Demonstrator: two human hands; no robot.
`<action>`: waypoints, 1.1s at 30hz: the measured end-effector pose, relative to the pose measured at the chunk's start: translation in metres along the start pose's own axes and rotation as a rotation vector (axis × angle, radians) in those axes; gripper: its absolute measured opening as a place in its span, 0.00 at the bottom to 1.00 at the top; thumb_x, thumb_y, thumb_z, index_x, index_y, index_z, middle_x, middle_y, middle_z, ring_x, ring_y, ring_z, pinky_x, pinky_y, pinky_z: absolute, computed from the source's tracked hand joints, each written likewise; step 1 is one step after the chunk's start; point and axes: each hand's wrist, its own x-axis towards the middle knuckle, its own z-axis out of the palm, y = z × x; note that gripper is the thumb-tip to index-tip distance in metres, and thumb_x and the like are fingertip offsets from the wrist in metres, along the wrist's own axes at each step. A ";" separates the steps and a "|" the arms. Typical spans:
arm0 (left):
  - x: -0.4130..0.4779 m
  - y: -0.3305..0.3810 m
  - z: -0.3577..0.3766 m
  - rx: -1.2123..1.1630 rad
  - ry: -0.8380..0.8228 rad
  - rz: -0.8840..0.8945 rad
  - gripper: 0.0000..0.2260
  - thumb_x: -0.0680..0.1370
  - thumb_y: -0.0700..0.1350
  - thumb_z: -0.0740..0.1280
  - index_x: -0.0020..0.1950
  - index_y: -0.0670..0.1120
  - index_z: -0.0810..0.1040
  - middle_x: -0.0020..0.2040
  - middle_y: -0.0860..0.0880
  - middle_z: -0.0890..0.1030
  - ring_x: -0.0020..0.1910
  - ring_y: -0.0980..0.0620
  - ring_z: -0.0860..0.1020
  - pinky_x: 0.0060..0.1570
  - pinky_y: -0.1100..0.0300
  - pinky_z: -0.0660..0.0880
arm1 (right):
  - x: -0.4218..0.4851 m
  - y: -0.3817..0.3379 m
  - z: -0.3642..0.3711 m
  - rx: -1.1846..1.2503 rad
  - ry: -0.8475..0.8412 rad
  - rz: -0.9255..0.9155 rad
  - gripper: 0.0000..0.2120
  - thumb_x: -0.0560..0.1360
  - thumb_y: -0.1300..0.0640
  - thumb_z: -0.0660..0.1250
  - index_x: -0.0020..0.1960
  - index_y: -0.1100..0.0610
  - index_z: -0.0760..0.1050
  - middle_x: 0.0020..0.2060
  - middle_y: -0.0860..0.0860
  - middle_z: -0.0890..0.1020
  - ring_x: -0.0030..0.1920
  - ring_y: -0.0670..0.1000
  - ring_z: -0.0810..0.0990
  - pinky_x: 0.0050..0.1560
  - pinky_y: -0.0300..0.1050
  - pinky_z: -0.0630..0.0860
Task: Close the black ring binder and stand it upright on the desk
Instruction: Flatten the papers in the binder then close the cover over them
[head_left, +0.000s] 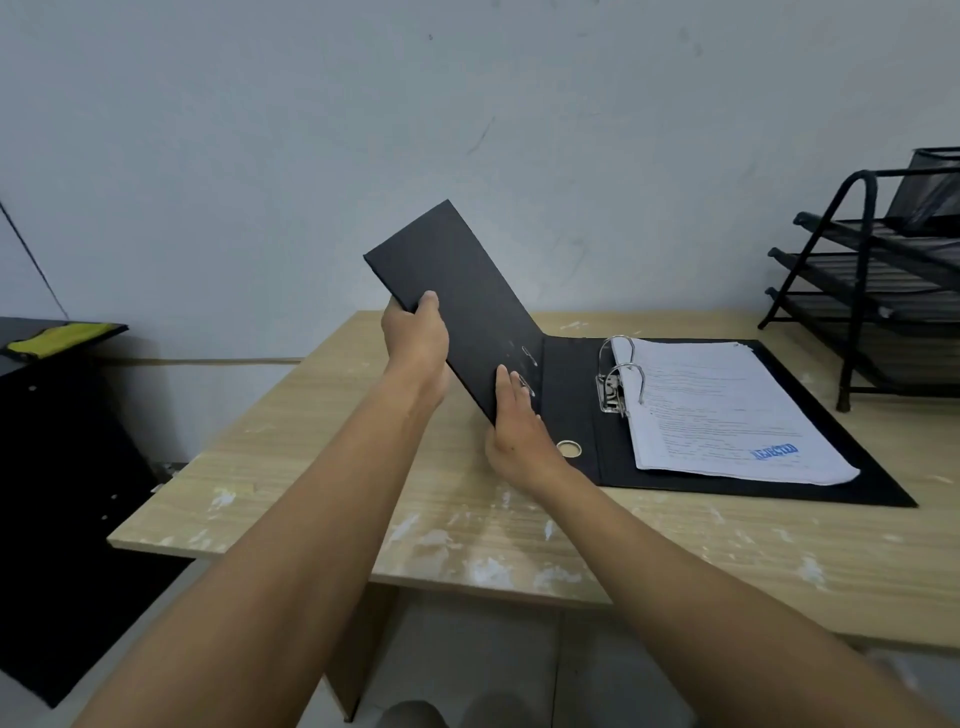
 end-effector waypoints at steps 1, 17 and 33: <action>-0.002 0.001 0.005 0.026 -0.004 0.018 0.09 0.80 0.38 0.58 0.46 0.50 0.74 0.44 0.56 0.79 0.42 0.56 0.78 0.42 0.64 0.75 | -0.001 0.000 -0.001 0.007 0.009 0.014 0.35 0.77 0.69 0.51 0.79 0.56 0.39 0.79 0.54 0.42 0.79 0.55 0.41 0.76 0.59 0.48; -0.021 0.004 0.046 0.198 -0.102 0.090 0.12 0.80 0.40 0.56 0.41 0.53 0.74 0.36 0.54 0.74 0.33 0.55 0.69 0.35 0.66 0.68 | -0.011 0.001 -0.018 0.067 0.056 0.137 0.32 0.79 0.61 0.52 0.79 0.53 0.41 0.77 0.55 0.60 0.71 0.64 0.65 0.65 0.58 0.62; -0.035 -0.036 0.043 0.406 -0.244 0.104 0.15 0.80 0.38 0.54 0.65 0.47 0.72 0.48 0.57 0.78 0.43 0.61 0.75 0.36 0.72 0.69 | -0.048 0.020 -0.074 -0.311 0.019 -0.064 0.41 0.76 0.47 0.66 0.79 0.57 0.46 0.79 0.54 0.53 0.77 0.55 0.58 0.71 0.54 0.64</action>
